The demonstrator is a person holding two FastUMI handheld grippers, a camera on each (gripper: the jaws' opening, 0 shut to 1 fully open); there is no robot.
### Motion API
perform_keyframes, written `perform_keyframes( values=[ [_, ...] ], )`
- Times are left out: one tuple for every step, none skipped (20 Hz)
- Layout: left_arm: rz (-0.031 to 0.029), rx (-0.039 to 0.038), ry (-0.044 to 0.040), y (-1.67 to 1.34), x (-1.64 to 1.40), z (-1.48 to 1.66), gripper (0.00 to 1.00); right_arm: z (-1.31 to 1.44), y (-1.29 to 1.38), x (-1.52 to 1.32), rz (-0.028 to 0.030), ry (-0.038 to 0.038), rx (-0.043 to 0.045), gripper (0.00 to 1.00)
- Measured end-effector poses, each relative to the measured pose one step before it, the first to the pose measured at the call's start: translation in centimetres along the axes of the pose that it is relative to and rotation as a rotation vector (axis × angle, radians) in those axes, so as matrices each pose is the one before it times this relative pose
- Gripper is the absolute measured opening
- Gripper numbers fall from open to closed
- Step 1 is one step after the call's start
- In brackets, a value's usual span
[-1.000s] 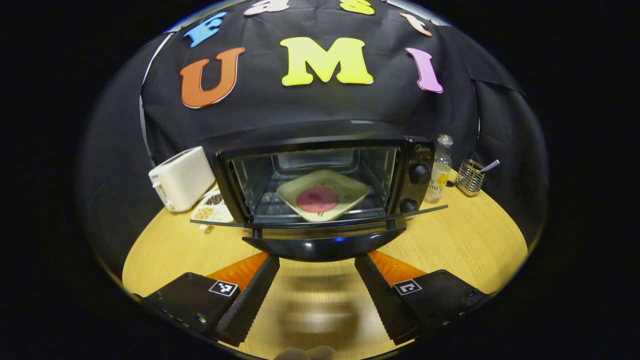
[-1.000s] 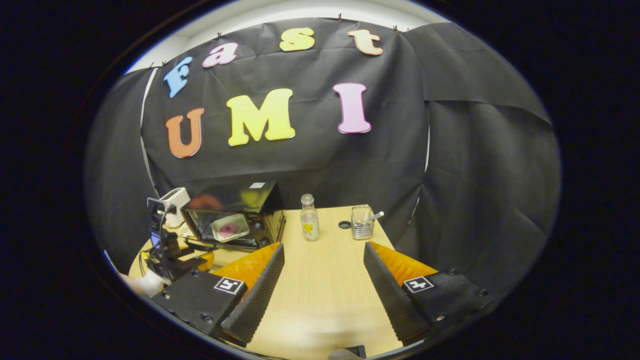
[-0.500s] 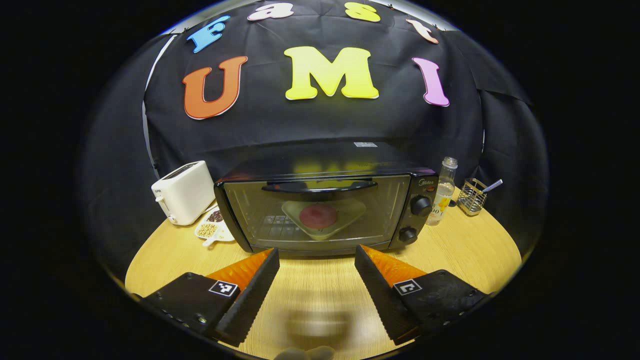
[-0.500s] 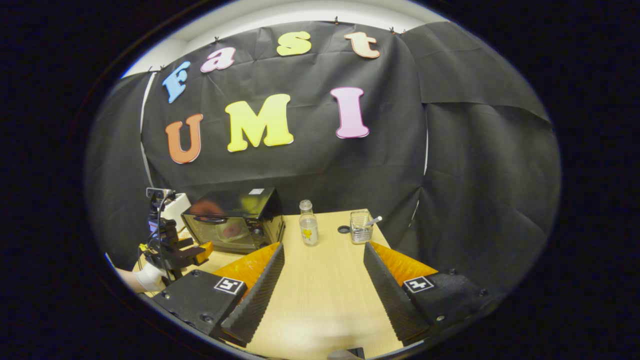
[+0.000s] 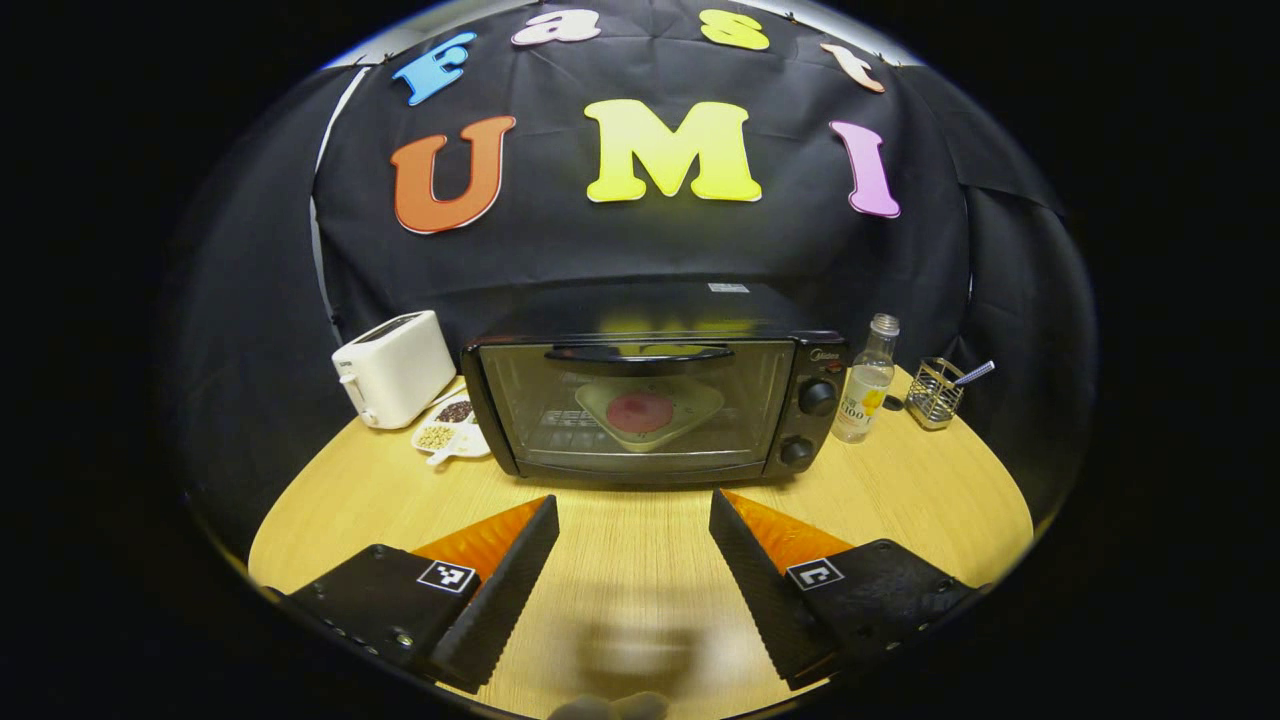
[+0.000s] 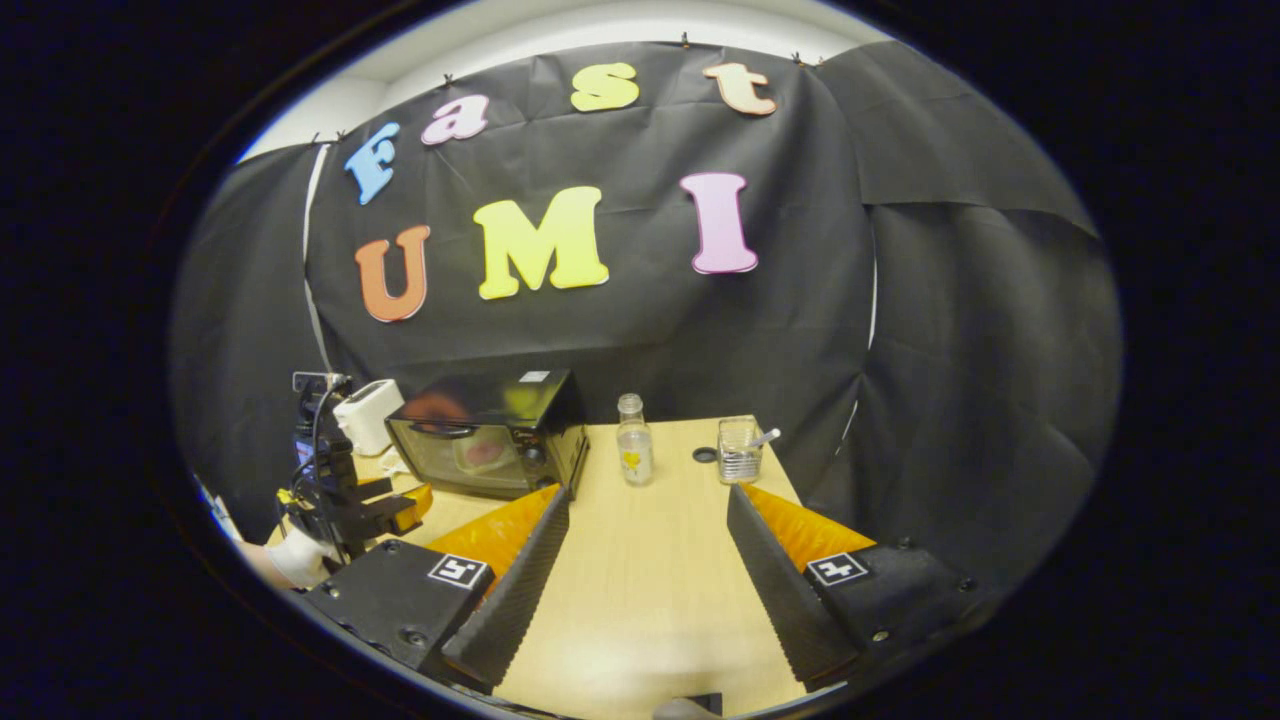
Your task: Open the electric oven with the left hand, put the food in, and close the electric oven.
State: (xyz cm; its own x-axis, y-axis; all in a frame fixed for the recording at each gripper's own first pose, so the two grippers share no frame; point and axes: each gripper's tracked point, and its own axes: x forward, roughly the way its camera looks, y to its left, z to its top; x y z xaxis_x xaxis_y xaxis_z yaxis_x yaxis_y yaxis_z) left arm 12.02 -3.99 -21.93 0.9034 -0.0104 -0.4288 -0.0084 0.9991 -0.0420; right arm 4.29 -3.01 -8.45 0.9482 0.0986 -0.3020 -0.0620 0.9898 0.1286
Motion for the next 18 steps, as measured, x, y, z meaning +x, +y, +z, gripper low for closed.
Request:
perform_keyframes(
  values=[
    [0.00551, 0.00225, -0.00708, -0.165, -1.211, 0.379, 0.97, 0.2, -0.152, -0.226, 0.01075, -0.01017, -0.00299, 0.96],
    [0.01074, 0.00353, -0.0118, -0.041, -1.551, 0.524, 0.97, 0.156, -0.234, -0.321, 0.00619, -0.00602, -0.00221, 0.96],
    [0.0027, -0.00345, -0.02126, -0.119, -1.506, 0.868, 0.97, 0.465, 0.086, -0.415, 0.01687, -0.01579, 0.00275, 0.96],
    [-0.00237, -0.01034, -0.03036, -0.259, -1.582, 1.143, 0.97, 0.564, 0.172, -0.527, 0.01222, -0.0192, 0.0018, 0.96],
    [-0.00552, -0.01139, -0.02596, -0.156, -1.678, 1.331, 0.97, 0.556, -0.131, -0.387, -0.0026, -0.01657, -0.00302, 0.96],
    [-0.01096, -0.00757, -0.03241, -0.068, -1.867, 1.329, 0.97, 0.558, -0.175, -0.589, -0.01112, -0.01909, -0.00406, 0.96],
    [-0.01853, -0.00469, -0.04078, 0.033, -1.735, 1.724, 0.97, 0.816, 0.05, -0.745, -0.01562, -0.02438, -0.00146, 0.96],
    [-0.01853, 0.00292, -0.0502, -0.067, -1.993, 2.249, 0.97, 1.209, 0.373, -1.182, -0.01925, -0.03519, 0.00357, 0.96],
    [-0.01124, 0.00733, -0.04377, 0.209, -1.7, 1.863, 0.97, 0.989, 0.366, -0.955, -0.01687, -0.02493, -0.00305, 0.96],
    [-0.00563, 0.0104, -0.03547, 0.596, -1.942, 1.757, 0.97, 0.716, 0.457, -1.212, -0.01636, -0.024, -0.00644, 0.96],
    [-0.00633, 0.00813, -0.04198, 0.558, -1.724, 1.43, 0.96, 0.655, 0.699, -1.294, -0.00802, -0.01931, -0.00973, 0.96],
    [0.00055, 0.00141, -0.03982, 0.794, -1.926, 1.538, 0.96, 0.74, 0.724, -1.221, -0.00441, -0.02489, -0.01447, 0.96],
    [-0.00944, -0.01628, -0.02874, 0.338, -1.009, 0.839, 0.96, 0.74, 0.435, -1.134, -0.01265, -0.02386, -0.02149, 0.96],
    [-0.00529, -0.01726, -0.01284, 0.455, -1.408, 0.828, 0.96, 0.413, 0.26, -1.031, -0.0147, -0.01489, -0.01843, 0.96],
    [-0.00413, -0.01204, -0.00353, 0.613, -1.031, 0.579, 0.96, 0.387, 0.589, -1.106, -0.00074, -0.00966, -0.00711, 0.96],
    [-0.00017, -0.00382, -0.00326, 0.566, -0.93, 0.424, 0.96, 0.45, 0.934, -1.085, 0.01114, -0.00961, 0.00222, 1.0],
    [0.02232, -0.00037, 0.00968, 0.917, -0.785, 0.213, 0.96, 0.273, 0.677, -0.9, 0.01149, -0.00569, 0.00333, 0.96],
    [0.02131, 0.00304, 0.00109, 0.766, -0.796, 0.066, 0.96, 0.203, 0.262, -0.666, 0.00367, -0.00806, 0.00204, 0.96]
  ],
)
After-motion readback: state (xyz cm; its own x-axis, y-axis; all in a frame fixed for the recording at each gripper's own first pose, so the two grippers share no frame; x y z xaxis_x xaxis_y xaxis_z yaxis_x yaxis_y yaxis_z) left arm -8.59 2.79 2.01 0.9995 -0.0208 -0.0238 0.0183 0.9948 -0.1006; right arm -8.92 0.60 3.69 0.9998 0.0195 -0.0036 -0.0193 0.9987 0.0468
